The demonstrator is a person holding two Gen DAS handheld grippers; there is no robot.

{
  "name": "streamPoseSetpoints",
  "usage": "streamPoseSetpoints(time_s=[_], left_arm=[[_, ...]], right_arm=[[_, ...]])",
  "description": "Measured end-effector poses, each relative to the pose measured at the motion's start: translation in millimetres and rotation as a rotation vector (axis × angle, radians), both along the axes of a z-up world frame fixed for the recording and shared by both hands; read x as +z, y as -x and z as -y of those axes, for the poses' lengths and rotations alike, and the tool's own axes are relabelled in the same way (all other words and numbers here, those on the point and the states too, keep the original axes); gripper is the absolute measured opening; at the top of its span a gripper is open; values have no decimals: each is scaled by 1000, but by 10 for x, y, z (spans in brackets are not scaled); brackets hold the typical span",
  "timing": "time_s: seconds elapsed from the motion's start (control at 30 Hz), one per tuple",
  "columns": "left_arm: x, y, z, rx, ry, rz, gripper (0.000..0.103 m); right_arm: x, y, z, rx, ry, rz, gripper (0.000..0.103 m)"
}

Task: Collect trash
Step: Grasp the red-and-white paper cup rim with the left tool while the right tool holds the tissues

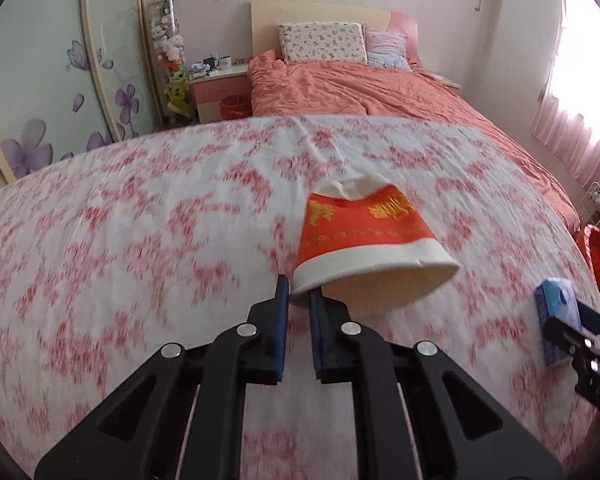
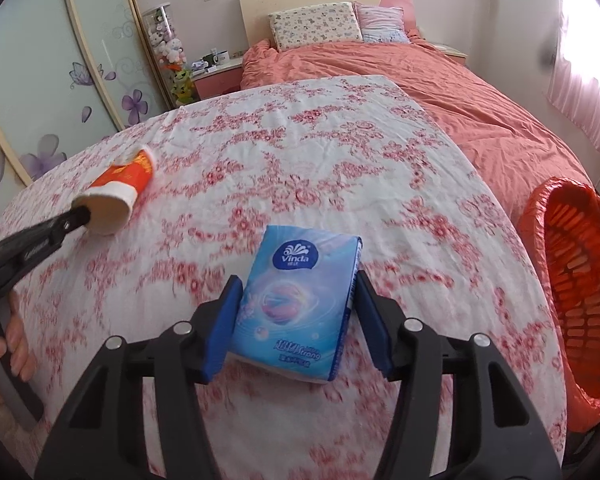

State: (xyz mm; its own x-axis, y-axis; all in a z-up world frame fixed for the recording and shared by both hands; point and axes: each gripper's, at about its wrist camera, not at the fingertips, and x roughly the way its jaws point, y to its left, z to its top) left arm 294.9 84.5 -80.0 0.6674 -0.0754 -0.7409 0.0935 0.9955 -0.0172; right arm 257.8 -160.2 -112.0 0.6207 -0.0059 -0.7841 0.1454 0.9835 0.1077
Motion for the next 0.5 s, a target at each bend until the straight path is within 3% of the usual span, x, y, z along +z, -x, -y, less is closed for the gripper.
streamPoseSetpoints(time_s=[0.17,0.3,0.4,0.5], left_arm=[[-12,375,21,5,-18,-12,12],[-31,424,59,35,-60,-24,13],[-42,345,-4,89,-44,-40,28],[-27,290,-45,118,-21,-37,31]], right_arm=[[5,186,3,11,18,-4,57],[8,261,3,2,34,-9,57],[7,294,20,-5,34,-10,57],[11,296,31,-7,31,-10,57]])
